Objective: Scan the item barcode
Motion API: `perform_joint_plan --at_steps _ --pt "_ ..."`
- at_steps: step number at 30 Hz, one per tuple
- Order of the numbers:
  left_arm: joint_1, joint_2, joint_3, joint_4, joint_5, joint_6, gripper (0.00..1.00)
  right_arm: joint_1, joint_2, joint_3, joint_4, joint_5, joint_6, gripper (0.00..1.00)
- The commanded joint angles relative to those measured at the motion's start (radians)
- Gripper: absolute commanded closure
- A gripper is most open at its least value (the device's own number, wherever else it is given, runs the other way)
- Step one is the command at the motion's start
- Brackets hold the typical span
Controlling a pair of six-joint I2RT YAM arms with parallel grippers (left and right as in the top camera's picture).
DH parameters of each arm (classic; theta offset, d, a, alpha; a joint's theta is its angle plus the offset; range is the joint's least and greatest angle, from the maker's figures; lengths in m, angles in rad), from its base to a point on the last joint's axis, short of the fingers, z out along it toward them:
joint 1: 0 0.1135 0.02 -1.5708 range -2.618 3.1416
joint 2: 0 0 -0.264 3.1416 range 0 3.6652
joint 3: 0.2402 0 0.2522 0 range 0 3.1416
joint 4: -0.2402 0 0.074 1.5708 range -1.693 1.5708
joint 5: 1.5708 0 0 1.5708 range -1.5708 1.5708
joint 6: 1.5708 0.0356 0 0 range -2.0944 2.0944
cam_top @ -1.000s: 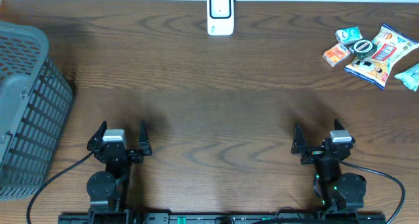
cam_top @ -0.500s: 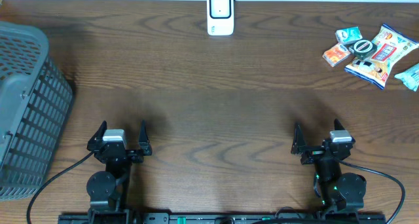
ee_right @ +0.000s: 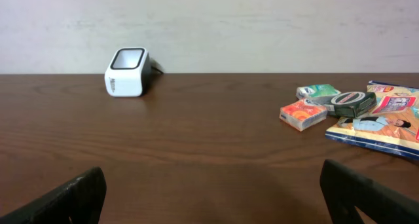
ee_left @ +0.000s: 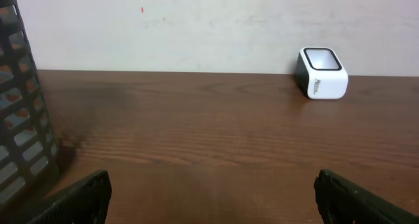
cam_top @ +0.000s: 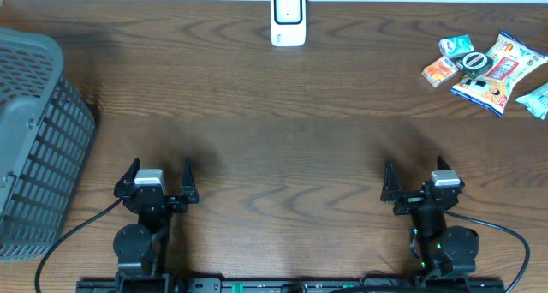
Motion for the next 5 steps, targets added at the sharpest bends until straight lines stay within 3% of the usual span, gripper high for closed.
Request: perform_joint_plan --at_steps 1,5 --pt "-0.004 -0.008 -0.012 -0.042 0.010 0.013 0.02 0.010 -0.006 -0.002 -0.004 0.008 -0.012 0.01" --pt "-0.004 -0.008 -0.012 -0.042 0.010 0.013 0.02 0.010 -0.006 -0.002 -0.004 0.008 -0.012 0.01"
